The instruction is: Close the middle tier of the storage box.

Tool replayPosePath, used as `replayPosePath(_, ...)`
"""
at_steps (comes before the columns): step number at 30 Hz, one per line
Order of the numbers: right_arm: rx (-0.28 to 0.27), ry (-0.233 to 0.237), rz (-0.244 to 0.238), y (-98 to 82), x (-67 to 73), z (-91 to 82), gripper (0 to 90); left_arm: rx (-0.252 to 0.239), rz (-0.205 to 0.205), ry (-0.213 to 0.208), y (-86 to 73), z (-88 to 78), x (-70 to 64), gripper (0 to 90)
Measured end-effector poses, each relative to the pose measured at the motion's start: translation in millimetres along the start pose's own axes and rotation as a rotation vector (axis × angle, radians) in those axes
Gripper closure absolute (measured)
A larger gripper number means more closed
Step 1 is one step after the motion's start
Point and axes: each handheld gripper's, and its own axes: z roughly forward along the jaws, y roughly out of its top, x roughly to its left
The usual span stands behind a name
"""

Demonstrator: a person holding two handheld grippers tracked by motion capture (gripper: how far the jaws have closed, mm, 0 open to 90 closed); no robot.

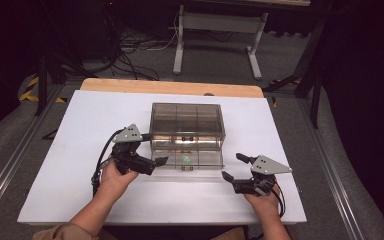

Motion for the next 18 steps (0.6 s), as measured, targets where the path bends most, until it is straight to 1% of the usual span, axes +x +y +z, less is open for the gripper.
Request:
replayPosePath(4, -0.007, 0.015, -0.008, 1.9, 2.6, -1.6, 32.3, -0.023, 0.007, 0.025, -10.0, -9.8, 3.1, 1.3)
replayPosePath(6, -0.006, 0.025, -0.012, 3.0, 3.7, -1.6, 39.3, -0.031, 0.004, 0.026, -14.3, -14.4, 5.0, 1.3)
replayPosePath(8, -0.006, 0.03, -0.022, 4.4, 5.7, -1.9, 51.6, -0.035, 0.002, 0.034, -19.2, -19.1, 6.6, 1.2)
replayPosePath(9, -0.006, 0.03, -0.023, 5.4, 7.2, -2.5, 59.0, -0.036, 0.014, 0.046, -21.5, -21.5, 8.1, 1.2)
replayPosePath(10, -0.008, 0.03, -0.028, 6.5, 8.4, -3.1, 66.2, -0.036, 0.008, 0.045, -24.2, -23.4, 8.6, 1.2)
replayPosePath(11, -0.007, 0.027, -0.031, 7.9, 9.7, -3.5, 71.9, -0.037, 0.012, 0.05, -26.8, -25.3, 9.8, 1.2)
replayPosePath(14, -0.003, 0.034, -0.041, 11.3, 13.2, -3.6, 86.4, -0.038, 0.004, 0.059, -33.6, -29.9, 12.5, 1.2)
replayPosePath(15, -0.001, 0.034, -0.045, 12.1, 14.6, -3.5, 89.4, -0.041, 0.004, 0.063, -35.3, -31.1, 13.3, 1.2)
replayPosePath(17, 0.004, 0.035, -0.053, 13.4, 16.4, -2.8, 90.0, -0.05, -0.001, 0.068, -37.5, -33.3, 14.6, 1.2)
replayPosePath(18, 0.005, 0.038, -0.055, 13.8, 16.9, -2.7, 90.0, -0.05, -0.005, 0.064, -38.0, -33.9, 15.0, 1.2)
